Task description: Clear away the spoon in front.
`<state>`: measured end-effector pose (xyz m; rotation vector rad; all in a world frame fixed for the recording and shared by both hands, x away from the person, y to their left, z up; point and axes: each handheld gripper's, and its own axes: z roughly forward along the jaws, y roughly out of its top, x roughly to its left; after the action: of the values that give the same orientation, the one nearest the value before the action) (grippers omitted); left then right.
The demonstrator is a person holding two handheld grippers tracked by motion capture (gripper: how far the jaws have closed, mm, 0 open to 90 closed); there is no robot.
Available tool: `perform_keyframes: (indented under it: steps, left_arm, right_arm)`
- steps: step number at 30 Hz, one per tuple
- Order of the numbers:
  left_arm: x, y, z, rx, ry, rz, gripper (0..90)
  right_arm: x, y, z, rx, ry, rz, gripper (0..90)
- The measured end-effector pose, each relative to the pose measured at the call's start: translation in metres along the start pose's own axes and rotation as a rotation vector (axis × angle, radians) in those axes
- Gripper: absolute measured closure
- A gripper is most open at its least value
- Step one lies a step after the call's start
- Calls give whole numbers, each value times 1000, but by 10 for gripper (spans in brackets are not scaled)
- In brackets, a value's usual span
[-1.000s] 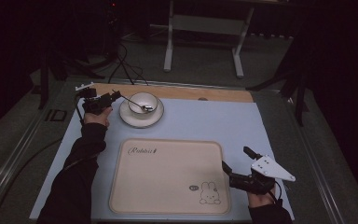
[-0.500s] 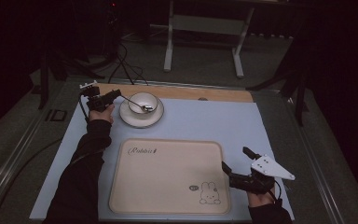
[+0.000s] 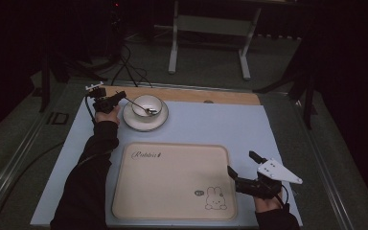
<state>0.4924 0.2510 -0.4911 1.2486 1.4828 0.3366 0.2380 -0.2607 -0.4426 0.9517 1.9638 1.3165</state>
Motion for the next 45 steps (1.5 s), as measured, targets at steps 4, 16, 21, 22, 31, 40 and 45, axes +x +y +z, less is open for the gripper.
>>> perform_keyframes:
  steps: [4, 16, 21, 22, 31, 40, 45]
  left_arm:
    - [-6, 4, -4, -21, -16, 6, 876]
    - [-34, 21, -13, -35, -44, 82, 894]
    - [-44, 33, -25, -36, -53, 125, 895]
    - [-46, 35, -28, -38, -54, 129, 895]
    - [-60, 52, -56, -40, -83, 179, 895]
    - [-70, 61, -92, -4, -138, 221, 895]
    - [-78, 63, -109, 26, -171, 258, 895]
  right_arm:
    - [0, 0, 0, -1, 2, 3, 111]
    - [-1, 1, -1, -9, 0, 3, 112]
    - [-1, 1, -2, -14, -1, 4, 111]
    - [-1, 1, -2, -15, -1, 3, 111]
    - [0, 2, -1, -19, 3, -4, 112]
    - [0, 3, -1, -23, 2, -5, 111]
    - [1, 3, -1, -21, 3, -5, 111]
